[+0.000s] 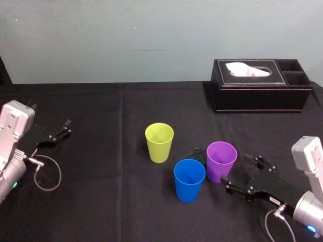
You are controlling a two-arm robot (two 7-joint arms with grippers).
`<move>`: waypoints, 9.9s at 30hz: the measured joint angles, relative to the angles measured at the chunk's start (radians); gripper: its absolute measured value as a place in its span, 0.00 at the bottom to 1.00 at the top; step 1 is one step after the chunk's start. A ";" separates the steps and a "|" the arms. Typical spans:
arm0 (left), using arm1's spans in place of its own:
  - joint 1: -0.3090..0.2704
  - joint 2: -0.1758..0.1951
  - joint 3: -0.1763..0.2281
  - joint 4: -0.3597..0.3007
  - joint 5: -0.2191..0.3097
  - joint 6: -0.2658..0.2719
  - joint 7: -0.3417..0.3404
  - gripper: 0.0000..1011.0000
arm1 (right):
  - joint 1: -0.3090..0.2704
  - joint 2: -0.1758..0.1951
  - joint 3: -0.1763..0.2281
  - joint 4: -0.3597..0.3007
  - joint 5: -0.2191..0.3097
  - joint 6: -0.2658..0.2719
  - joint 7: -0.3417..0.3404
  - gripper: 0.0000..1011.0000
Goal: Stack the three plastic cups sequentially using one hand.
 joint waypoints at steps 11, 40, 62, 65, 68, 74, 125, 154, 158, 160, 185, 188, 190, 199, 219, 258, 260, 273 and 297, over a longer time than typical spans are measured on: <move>0.000 0.000 0.000 0.000 0.000 0.000 0.000 1.00 | 0.023 -0.019 -0.010 0.015 -0.002 0.006 -0.001 0.99; 0.000 0.000 0.000 0.000 0.000 0.000 0.000 1.00 | 0.080 -0.077 -0.054 0.061 -0.037 0.015 -0.030 0.99; 0.000 0.000 0.000 0.000 0.000 0.000 0.000 1.00 | 0.093 -0.093 -0.061 0.078 -0.073 -0.004 -0.055 0.86; 0.000 0.000 0.000 0.000 0.000 0.000 0.000 1.00 | 0.092 -0.092 -0.061 0.077 -0.071 -0.004 -0.054 0.80; 0.000 0.000 0.000 0.000 0.000 0.000 0.000 1.00 | 0.092 -0.092 -0.060 0.077 -0.070 -0.004 -0.054 0.76; 0.000 0.000 0.000 0.000 0.000 0.000 0.000 1.00 | 0.092 -0.091 -0.060 0.076 -0.069 -0.003 -0.052 0.73; 0.000 0.000 0.000 0.000 0.000 0.000 0.000 1.00 | 0.256 -0.100 -0.050 -0.089 -0.092 0.165 -0.054 0.73; 0.000 0.000 0.000 0.000 0.000 0.000 0.000 1.00 | 0.392 -0.192 -0.218 0.022 -0.169 0.178 -0.033 0.73; 0.000 0.000 0.000 0.000 0.000 0.000 0.000 1.00 | 0.397 -0.197 -0.226 0.028 -0.170 0.176 -0.029 0.73; 0.000 0.000 0.000 0.000 0.000 0.000 0.000 1.00 | 0.398 -0.199 -0.228 0.029 -0.170 0.176 -0.027 0.73; 0.000 0.000 0.000 0.000 0.000 0.000 0.000 1.00 | 0.423 -0.222 -0.245 0.084 -0.139 0.172 -0.016 0.73; 0.000 0.000 0.000 0.000 0.000 0.000 0.000 1.00 | 0.425 -0.222 -0.246 0.087 -0.137 0.171 -0.016 0.73; 0.000 0.000 0.000 0.000 0.000 0.000 0.000 1.00 | 0.425 -0.222 -0.247 0.088 -0.136 0.171 -0.016 0.73; 0.000 0.000 0.000 0.000 0.000 0.000 0.000 1.00 | 0.431 -0.226 -0.253 0.104 -0.133 0.168 -0.016 0.73; 0.000 0.000 0.000 0.000 0.000 0.000 0.000 1.00 | 0.442 -0.238 -0.263 0.127 -0.133 0.167 -0.018 0.73; 0.000 0.000 0.000 0.000 0.000 0.000 0.000 1.00 | 0.461 -0.254 -0.273 0.166 -0.137 0.167 -0.017 0.73; 0.000 0.000 0.000 0.000 0.000 0.000 0.000 1.00 | 0.463 -0.254 -0.273 0.167 -0.137 0.168 -0.017 0.73; 0.000 0.000 0.000 0.000 0.000 0.000 0.000 1.00 | 0.463 -0.254 -0.273 0.168 -0.136 0.168 -0.016 0.73; 0.000 0.000 0.000 0.000 0.000 0.000 0.000 1.00 | 0.461 -0.253 -0.272 0.166 -0.136 0.168 -0.015 0.99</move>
